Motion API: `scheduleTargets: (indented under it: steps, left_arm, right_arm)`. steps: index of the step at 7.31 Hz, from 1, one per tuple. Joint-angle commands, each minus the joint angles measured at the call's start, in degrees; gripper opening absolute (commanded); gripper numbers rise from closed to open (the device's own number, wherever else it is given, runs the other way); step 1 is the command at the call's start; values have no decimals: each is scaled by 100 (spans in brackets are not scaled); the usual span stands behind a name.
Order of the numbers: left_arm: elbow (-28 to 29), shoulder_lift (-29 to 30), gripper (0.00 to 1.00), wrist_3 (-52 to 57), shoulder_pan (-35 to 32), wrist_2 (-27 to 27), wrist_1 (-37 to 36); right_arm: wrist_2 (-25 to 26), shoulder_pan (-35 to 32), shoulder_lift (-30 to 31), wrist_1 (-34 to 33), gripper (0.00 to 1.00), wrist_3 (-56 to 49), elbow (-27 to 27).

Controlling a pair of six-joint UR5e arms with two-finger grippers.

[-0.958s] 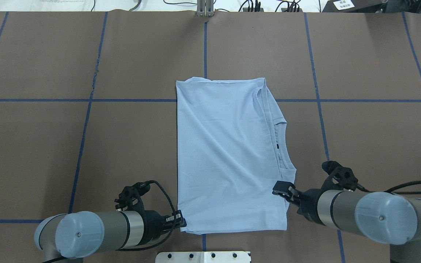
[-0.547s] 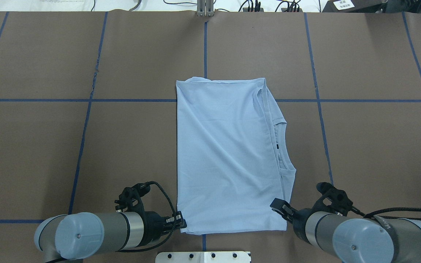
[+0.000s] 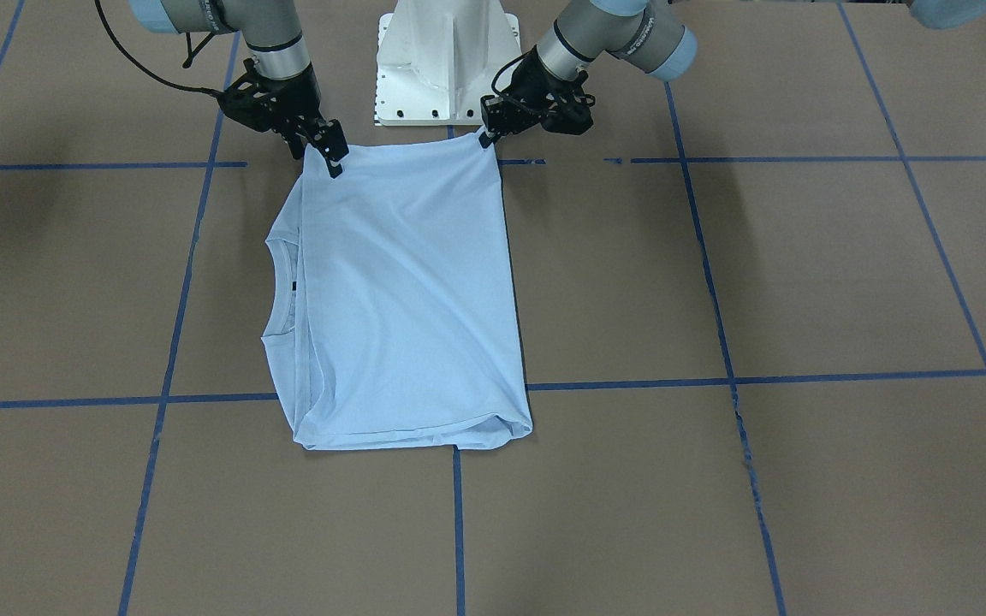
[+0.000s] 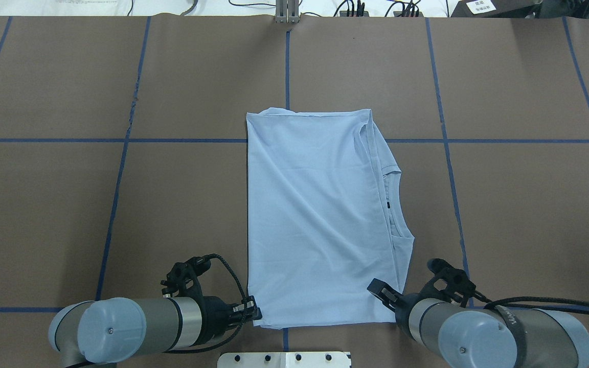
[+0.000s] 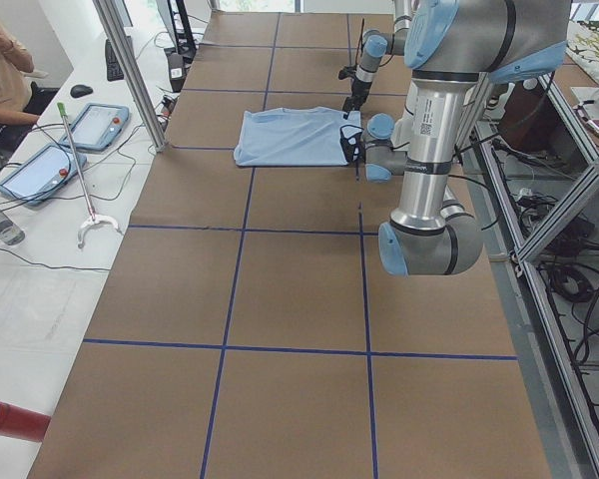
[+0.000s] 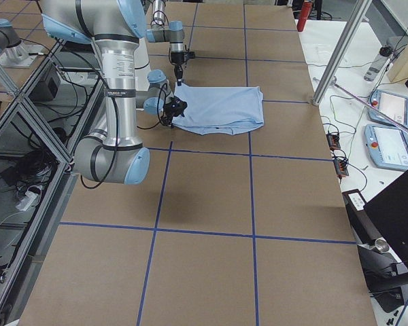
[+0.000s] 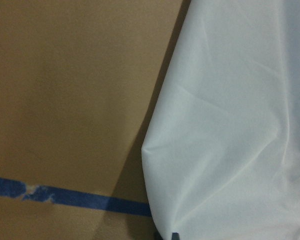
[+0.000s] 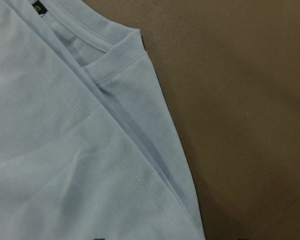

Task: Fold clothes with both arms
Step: 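Lower both grippers and grasp the near edge corners of the shirt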

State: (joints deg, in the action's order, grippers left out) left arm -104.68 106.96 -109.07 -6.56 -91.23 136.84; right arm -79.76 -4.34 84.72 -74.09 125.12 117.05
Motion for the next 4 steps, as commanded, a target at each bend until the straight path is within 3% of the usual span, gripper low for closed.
scheduleTargets:
  steps: [1, 2, 4]
  left_arm:
    - [0, 0, 0, -9, 6, 0, 0]
    - [0, 0, 0, -10, 15, 0, 0]
    - [8, 9, 0, -18, 32, 0, 0]
  right_arm:
    - [92, -23, -25, -9, 75, -23, -25]
    - [127, -23, -25, -9, 54, -15, -25]
    - [154, -23, -43, -9, 0, 47, -16]
